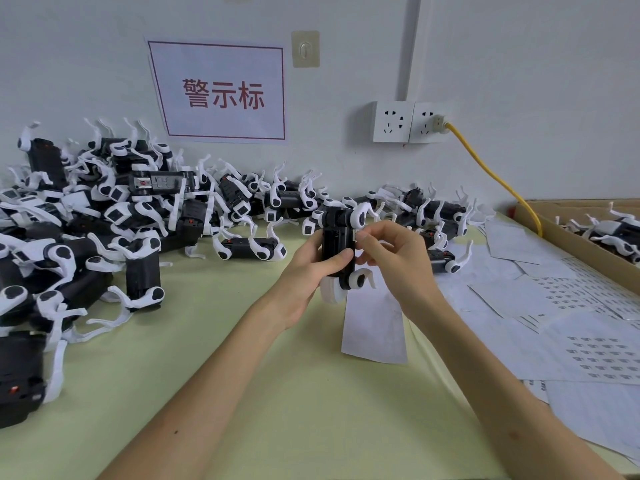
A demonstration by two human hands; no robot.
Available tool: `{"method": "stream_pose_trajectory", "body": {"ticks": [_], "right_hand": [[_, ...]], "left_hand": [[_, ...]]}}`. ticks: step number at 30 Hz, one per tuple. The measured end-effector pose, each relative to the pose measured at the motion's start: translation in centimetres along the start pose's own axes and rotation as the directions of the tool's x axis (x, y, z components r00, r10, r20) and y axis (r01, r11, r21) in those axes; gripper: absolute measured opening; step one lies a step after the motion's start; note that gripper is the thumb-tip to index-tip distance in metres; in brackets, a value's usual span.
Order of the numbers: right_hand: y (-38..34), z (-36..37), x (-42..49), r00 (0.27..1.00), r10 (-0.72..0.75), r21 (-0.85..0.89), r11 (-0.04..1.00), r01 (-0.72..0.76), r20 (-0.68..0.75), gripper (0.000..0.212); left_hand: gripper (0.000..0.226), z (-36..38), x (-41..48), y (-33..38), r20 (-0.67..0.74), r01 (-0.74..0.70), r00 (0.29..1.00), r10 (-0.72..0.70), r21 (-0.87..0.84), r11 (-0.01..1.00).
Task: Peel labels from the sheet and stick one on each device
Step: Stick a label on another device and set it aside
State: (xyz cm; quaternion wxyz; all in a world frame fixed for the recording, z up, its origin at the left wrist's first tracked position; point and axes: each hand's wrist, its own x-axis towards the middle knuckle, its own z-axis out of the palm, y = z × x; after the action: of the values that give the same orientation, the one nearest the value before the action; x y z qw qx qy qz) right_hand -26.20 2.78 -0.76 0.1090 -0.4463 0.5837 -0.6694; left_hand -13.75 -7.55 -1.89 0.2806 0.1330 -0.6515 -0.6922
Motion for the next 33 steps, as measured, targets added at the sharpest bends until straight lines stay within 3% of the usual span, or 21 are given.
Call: {"method": "stream_pose_trajectory", "body": {"ticks": [7,12,18,24,33], "right_hand": [[0.1,0.1,0.08,1.0,-0.012,-0.037,0.999,0.012,-0.002,0.014],[0.19,0.01,0.09,1.0,-0.009,-0.044,0.999,0.008,-0.006,0.014],[0.23,-0.03,0.11,1.0,-0.004,-0.06,0.998,0.003,-0.015,0.015],[0.24,0.1,0.12,0.999,0.01,-0.063,0.998,-0.012,-0.03,0.016],[0.16,0.13,0.05,0.998,0.034,-0.065,0.997,-0.038,-0.055,0.018]], "left_hand": [[0.036,-0.15,-0.01,0.0,0.001,0.001,1.0,-0.001,0.027,1.0],[0.051,0.09,-0.11,0.14,0.003,-0.011,1.0,0.011,0.026,1.0],[0.052,-0.02,-0.04,-0.04,-0.003,-0.025,1.0,0.025,0.041,0.999],[0.037,-0.12,0.11,-0.16,-0.012,-0.03,0.999,0.03,0.063,0.998],[0.035,0.15,0.0,0.03,0.001,-0.056,0.998,0.056,0.046,0.997]]}}
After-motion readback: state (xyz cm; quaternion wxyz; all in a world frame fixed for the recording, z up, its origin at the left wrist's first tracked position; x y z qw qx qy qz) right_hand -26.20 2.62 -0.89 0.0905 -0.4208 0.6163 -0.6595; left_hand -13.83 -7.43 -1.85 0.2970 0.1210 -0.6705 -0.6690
